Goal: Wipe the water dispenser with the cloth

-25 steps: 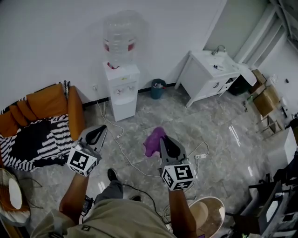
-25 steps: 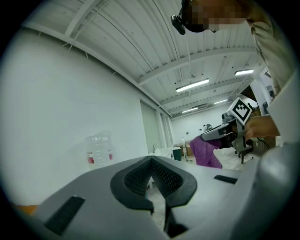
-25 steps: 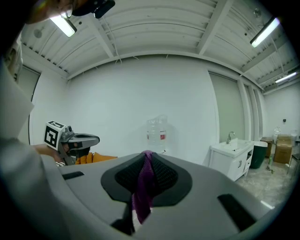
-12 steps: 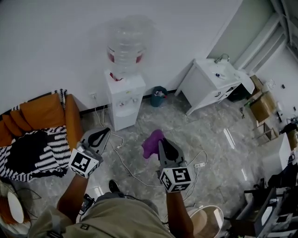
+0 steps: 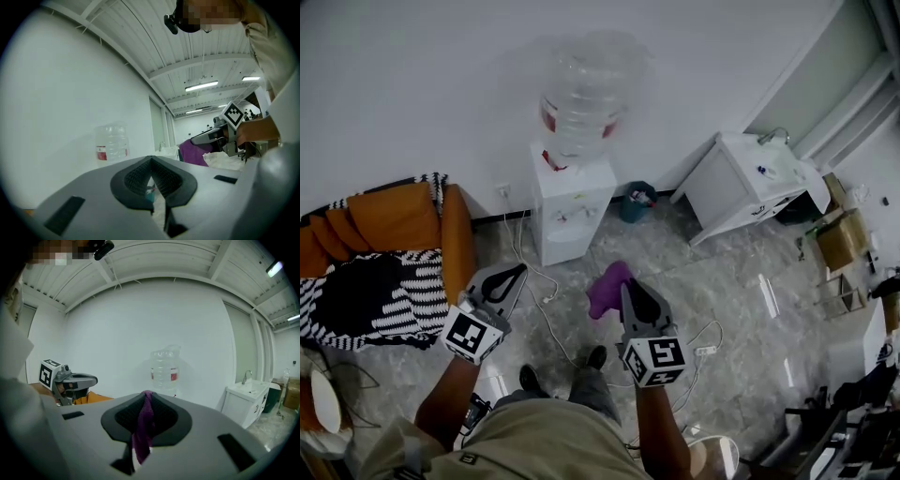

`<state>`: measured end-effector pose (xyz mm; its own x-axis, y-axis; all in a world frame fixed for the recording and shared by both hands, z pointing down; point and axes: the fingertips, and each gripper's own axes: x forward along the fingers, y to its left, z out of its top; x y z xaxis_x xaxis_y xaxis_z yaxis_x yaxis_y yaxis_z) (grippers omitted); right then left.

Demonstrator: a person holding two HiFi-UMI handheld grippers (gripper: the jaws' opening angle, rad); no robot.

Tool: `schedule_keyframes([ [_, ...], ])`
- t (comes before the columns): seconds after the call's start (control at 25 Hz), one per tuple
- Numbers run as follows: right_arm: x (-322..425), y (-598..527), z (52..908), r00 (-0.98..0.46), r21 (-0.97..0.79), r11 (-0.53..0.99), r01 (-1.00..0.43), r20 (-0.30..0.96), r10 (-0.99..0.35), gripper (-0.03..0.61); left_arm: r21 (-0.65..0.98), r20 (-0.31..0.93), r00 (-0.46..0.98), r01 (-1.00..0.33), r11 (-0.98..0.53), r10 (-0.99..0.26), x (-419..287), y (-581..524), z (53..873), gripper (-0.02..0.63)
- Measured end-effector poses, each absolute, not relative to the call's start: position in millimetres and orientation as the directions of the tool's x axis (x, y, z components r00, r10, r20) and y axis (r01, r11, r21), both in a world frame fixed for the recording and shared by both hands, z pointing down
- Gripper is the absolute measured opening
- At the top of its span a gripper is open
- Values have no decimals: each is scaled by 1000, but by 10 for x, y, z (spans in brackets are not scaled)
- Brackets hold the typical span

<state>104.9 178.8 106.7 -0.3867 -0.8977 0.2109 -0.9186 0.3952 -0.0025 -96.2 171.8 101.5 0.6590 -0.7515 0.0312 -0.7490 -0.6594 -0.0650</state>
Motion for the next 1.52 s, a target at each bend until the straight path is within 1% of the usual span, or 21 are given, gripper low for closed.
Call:
schedule_keyframes([
  [0.16, 1070, 1377, 1191, -441, -22, 448, -894, 224, -869, 51, -73, 58, 606, -790, -609, -793, -1015, 1500, 1124, 15],
  [0.28, 1092, 1025, 1250, -497, -32, 504, -863, 234, -836, 51, -42, 97, 553, -829, -558, -828, -982, 1284, 1166, 16],
  [0.4, 1167, 650, 1297, -544, -42, 551, -833, 241, -804, 51, -35, 117, 508, -857, -515, -853, -849, 1014, 1148, 15],
  [0.56, 1300, 227, 1383, -595, -52, 603, -796, 246, -765, 51, -65, 101, 469, -877, -476, -877, -617, 695, 1169, 15],
  [0.68, 1408, -55, 1460, -622, -56, 630, -774, 250, -742, 51, -32, 127, 432, -898, -439, -893, -457, 515, 1221, 15],
  [0.84, 1519, -326, 1569, -651, -61, 661, -748, 257, -714, 51, -41, 145, 368, -925, -377, -918, -377, 334, 1330, 15],
  [1.0, 1567, -526, 1696, -673, -63, 685, -726, 267, -690, 51, -62, 152, 301, -948, -313, -941, -402, 204, 1423, 15],
  [1.2, 1424, -719, 1911, -685, -54, 701, -711, 283, -672, 51, -74, 163, 229, -967, -244, -960, -604, 120, 1572, 15],
  [1.4, 1208, -888, 2094, -664, -6, 691, -723, 282, -692, 51, -79, 176, 201, -973, -218, -964, -810, 43, 1805, 15],
  [1.52, 1093, -955, 2235, -636, 64, 675, -735, 278, -719, 51, -80, 209, 183, -976, -203, -961, -966, -14, 2096, 15],
])
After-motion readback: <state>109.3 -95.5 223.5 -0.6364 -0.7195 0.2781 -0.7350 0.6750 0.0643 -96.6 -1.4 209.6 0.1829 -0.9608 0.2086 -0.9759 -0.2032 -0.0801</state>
